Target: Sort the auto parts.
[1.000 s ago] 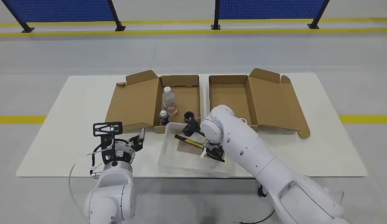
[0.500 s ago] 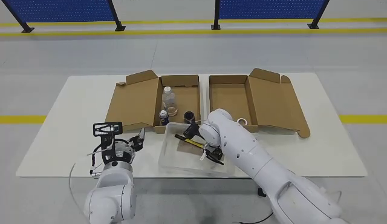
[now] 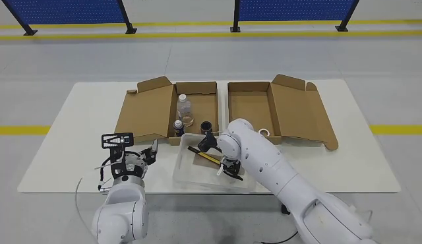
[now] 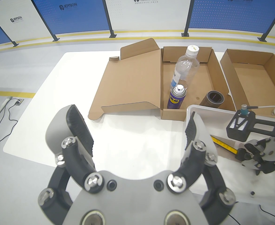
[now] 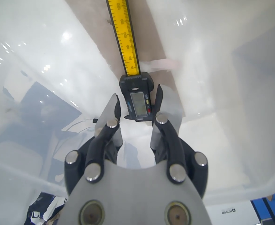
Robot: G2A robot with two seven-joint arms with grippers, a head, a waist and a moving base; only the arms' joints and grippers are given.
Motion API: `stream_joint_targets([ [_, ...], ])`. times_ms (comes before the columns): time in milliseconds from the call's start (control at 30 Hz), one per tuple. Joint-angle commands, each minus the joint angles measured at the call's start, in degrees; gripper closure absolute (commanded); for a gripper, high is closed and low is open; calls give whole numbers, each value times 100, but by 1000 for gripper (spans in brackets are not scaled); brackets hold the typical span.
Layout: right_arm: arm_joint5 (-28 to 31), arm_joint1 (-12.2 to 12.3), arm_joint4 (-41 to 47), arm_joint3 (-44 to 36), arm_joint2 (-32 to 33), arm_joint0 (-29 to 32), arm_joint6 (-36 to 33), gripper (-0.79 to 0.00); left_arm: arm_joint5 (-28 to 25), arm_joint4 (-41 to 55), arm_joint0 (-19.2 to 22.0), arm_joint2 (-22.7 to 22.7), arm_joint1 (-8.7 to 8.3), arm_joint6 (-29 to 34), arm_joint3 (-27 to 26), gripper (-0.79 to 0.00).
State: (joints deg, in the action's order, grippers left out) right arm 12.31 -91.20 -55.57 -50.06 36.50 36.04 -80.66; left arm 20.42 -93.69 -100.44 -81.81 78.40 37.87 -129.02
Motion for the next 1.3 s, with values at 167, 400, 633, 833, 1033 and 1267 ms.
stream_joint_targets([
  [167,-58,7,-56,-13,17,68,201,-329,0,0,0,0,0,0,0,-785],
  [400,-71,12,-155,18,14,140,416,-329,0,0,0,0,0,0,0,-785],
  [633,-41,34,-155,-7,59,214,467,-265,0,0,0,0,0,0,0,-785],
  [833,-15,40,-134,-45,92,228,462,0,0,0,0,0,0,0,0,-785],
  [1033,-72,90,-105,-300,229,254,427,0,0,0,0,0,0,0,0,-785],
  [1267,-134,212,-78,-852,466,451,309,0,0,0,0,0,0,0,0,-785],
])
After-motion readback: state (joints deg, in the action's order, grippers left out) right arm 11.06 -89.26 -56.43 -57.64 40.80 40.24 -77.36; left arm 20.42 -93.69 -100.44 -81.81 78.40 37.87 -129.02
